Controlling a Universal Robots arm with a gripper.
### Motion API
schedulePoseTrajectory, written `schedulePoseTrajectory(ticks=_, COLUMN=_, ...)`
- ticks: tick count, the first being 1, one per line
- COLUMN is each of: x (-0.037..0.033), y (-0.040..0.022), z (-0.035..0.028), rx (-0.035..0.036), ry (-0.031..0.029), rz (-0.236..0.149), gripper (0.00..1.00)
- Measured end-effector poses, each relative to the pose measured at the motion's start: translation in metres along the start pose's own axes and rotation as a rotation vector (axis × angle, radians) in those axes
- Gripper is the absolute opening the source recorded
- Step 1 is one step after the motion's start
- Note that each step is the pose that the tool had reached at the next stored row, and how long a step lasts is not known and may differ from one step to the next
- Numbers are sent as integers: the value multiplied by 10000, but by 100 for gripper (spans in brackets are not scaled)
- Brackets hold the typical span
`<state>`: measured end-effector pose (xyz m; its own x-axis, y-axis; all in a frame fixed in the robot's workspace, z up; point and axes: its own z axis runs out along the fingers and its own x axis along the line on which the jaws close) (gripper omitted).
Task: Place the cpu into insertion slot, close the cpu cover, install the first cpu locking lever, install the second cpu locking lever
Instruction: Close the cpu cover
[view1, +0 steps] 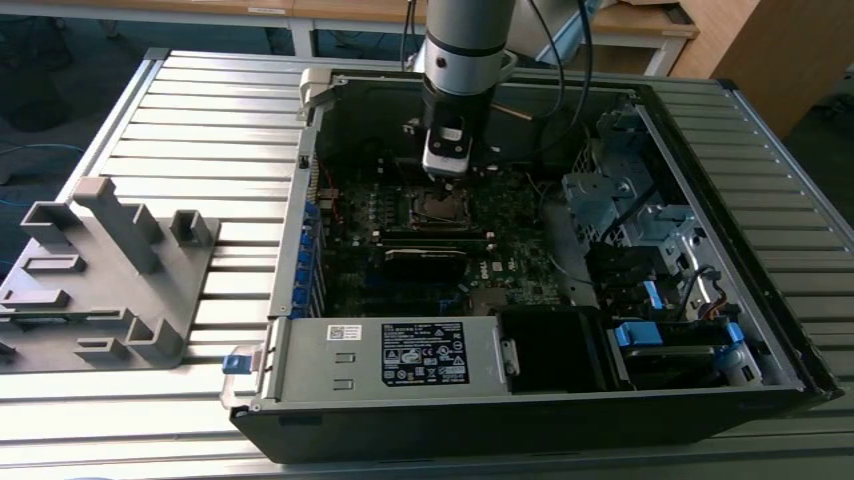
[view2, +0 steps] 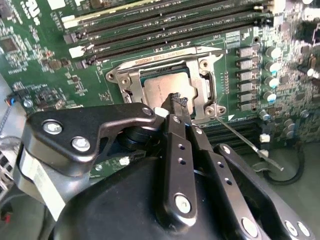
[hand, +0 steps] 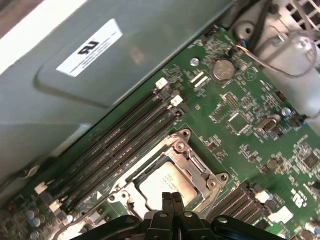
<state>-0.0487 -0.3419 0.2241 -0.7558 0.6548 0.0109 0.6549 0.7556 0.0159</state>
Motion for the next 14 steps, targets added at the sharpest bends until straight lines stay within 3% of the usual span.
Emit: schedulePoseTrajectory(ticks=14, x=0, y=0, z=4, rx=-8, ry=58, rz=-1986, gripper=11)
